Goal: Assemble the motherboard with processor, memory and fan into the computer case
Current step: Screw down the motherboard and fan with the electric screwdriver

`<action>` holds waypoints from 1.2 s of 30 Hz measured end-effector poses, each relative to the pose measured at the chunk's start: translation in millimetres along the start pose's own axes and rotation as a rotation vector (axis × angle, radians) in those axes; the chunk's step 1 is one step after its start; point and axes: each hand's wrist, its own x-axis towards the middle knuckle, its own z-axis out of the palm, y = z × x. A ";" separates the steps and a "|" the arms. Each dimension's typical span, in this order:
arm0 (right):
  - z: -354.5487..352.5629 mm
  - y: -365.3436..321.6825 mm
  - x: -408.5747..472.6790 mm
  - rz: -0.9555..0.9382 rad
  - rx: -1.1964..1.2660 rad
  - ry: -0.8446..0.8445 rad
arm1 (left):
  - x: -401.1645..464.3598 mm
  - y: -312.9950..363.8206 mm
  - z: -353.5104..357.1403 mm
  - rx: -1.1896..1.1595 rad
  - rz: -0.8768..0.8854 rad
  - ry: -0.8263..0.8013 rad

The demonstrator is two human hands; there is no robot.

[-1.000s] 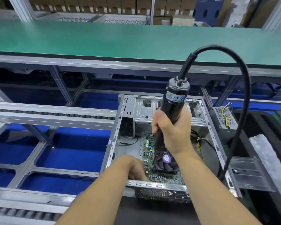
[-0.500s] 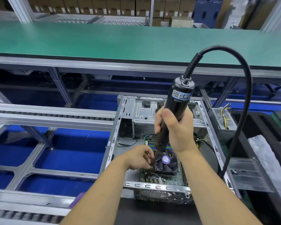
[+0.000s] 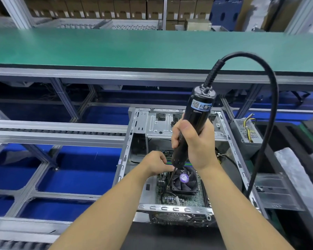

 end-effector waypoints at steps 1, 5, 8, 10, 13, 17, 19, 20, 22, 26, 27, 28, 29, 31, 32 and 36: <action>0.6 -0.2 -0.2 0.000 0.001 -0.001 | -0.2 -0.2 2.1 -0.029 0.001 -0.006; 1.9 0.4 0.6 -0.001 0.006 0.006 | 0.8 2.5 5.0 -0.065 -0.029 -0.006; 3.1 2.8 -2.4 -0.003 0.013 0.018 | 1.6 3.3 5.6 -0.022 -0.058 -0.008; 6.0 4.7 -6.5 0.000 0.022 0.014 | 1.3 3.4 6.9 0.021 -0.059 -0.032; 12.0 8.3 -9.4 -0.002 -0.007 -0.036 | 0.8 3.3 9.9 0.078 -0.027 -0.085; 13.3 8.3 -7.2 0.013 -0.002 -0.107 | -0.9 1.0 12.1 0.065 0.000 -0.049; 13.3 7.7 -6.0 0.030 0.005 -0.134 | -1.5 -1.4 13.5 0.042 0.007 -0.046; 12.5 7.6 -5.3 0.035 0.006 -0.131 | -1.8 -2.6 14.6 0.025 0.004 -0.038; 11.0 7.7 -2.5 0.034 0.018 -0.113 | -4.9 -3.4 15.7 -0.043 -0.020 -0.013; 7.9 6.6 -0.2 0.012 0.031 -0.087 | -7.6 -8.7 16.5 -0.171 -0.044 -0.039; 7.3 6.5 -0.1 -0.001 0.039 -0.087 | -8.3 -8.7 15.6 -0.160 -0.052 -0.047; 7.1 6.0 -0.6 -0.006 0.049 -0.089 | -9.9 -7.5 13.6 -0.153 -0.051 -0.057; 7.0 6.2 -1.3 -0.009 0.055 -0.090 | -9.1 -7.9 13.3 -0.151 -0.050 -0.072; 7.9 5.0 -2.7 -0.014 0.040 -0.097 | -12.0 -4.0 11.9 -0.127 -0.046 -0.104; 7.8 4.2 -4.0 -0.018 0.030 -0.100 | -13.1 -1.7 12.2 -0.118 -0.045 -0.110; 5.4 -0.6 -9.4 -0.026 -0.034 -0.086 | -11.4 7.6 16.6 -0.093 -0.018 -0.104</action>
